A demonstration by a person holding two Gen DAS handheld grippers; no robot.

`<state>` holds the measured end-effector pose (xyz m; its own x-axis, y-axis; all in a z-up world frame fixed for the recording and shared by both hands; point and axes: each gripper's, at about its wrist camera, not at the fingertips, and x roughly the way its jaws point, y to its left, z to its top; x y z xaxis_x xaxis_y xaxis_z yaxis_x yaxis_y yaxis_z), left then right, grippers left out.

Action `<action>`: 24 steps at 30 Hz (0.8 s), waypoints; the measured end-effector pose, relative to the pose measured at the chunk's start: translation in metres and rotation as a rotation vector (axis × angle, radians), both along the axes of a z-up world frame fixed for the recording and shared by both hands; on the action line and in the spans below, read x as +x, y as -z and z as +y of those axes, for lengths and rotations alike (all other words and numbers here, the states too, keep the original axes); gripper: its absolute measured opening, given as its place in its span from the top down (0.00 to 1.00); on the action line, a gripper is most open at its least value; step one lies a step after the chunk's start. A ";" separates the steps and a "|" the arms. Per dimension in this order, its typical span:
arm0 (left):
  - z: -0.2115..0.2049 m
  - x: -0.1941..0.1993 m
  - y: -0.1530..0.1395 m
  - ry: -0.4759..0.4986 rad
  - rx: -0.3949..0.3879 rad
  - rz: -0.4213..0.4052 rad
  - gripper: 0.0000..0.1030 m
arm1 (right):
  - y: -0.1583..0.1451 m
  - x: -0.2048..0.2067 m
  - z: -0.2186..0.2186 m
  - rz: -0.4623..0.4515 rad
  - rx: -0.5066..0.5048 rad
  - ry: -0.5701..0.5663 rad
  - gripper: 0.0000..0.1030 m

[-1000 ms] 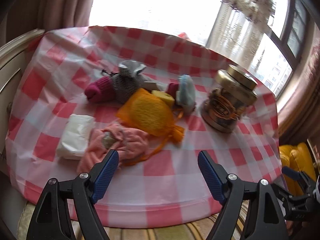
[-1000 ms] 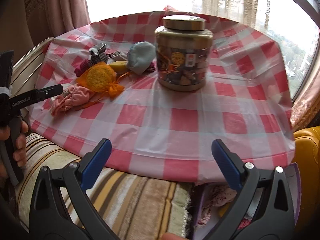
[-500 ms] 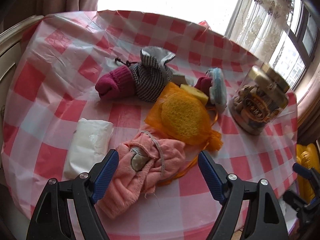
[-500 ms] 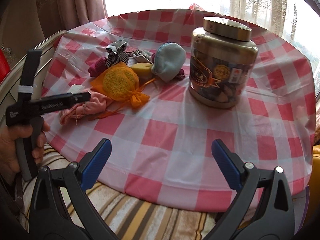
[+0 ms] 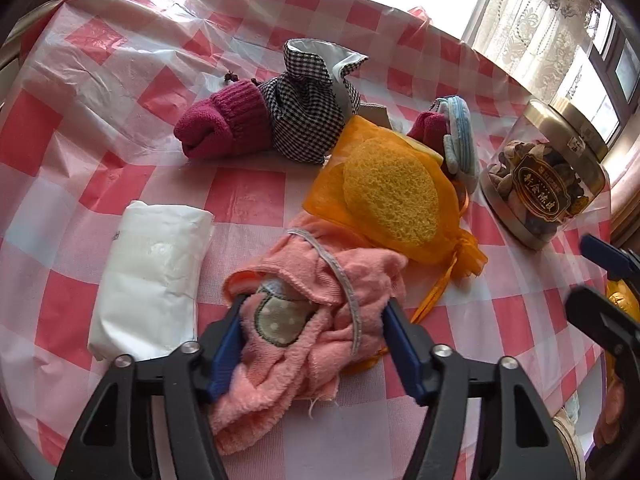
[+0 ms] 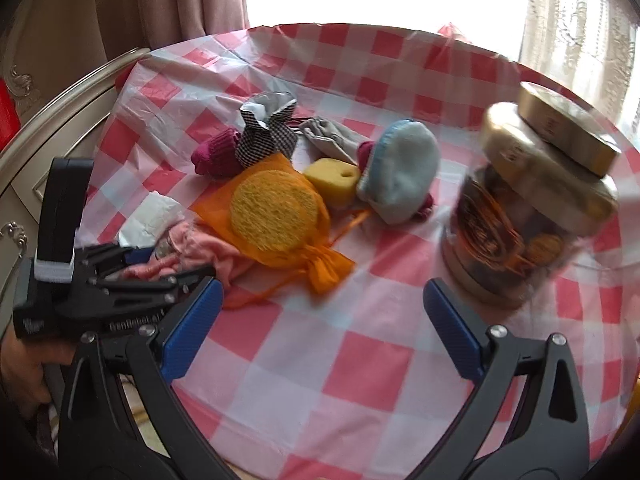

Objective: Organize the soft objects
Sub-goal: 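Return both tools to the table and grasp the pink towel with the left tool, then grasp the orange mesh sponge bag with the right tool while the left tool lifts the pink towel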

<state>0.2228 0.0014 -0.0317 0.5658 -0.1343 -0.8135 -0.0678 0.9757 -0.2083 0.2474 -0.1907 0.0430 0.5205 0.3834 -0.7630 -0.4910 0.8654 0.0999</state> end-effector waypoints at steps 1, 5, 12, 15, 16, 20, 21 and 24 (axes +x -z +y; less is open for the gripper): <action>0.000 -0.001 0.000 0.001 -0.002 -0.002 0.43 | 0.002 0.005 0.005 0.014 0.011 -0.001 0.02; 0.003 -0.003 0.000 0.001 -0.019 -0.012 0.50 | 0.012 0.024 0.027 0.079 0.061 0.025 0.02; 0.005 -0.004 -0.001 0.004 -0.031 -0.022 0.52 | 0.028 0.057 0.057 0.163 0.104 0.070 0.02; 0.004 -0.003 -0.001 0.008 -0.029 -0.025 0.52 | 0.036 0.067 0.065 0.176 0.100 0.091 0.02; 0.004 -0.004 -0.002 0.009 -0.030 -0.027 0.52 | 0.039 0.070 0.068 0.179 0.093 0.094 0.02; 0.003 -0.002 -0.002 0.012 -0.030 -0.028 0.52 | 0.050 0.077 0.075 0.183 0.060 0.099 0.02; 0.003 -0.001 -0.002 0.014 -0.028 -0.029 0.52 | 0.052 0.078 0.076 0.185 0.058 0.095 0.02; 0.000 -0.001 -0.002 0.022 -0.018 -0.030 0.53 | 0.060 0.081 0.076 0.188 0.064 0.101 0.02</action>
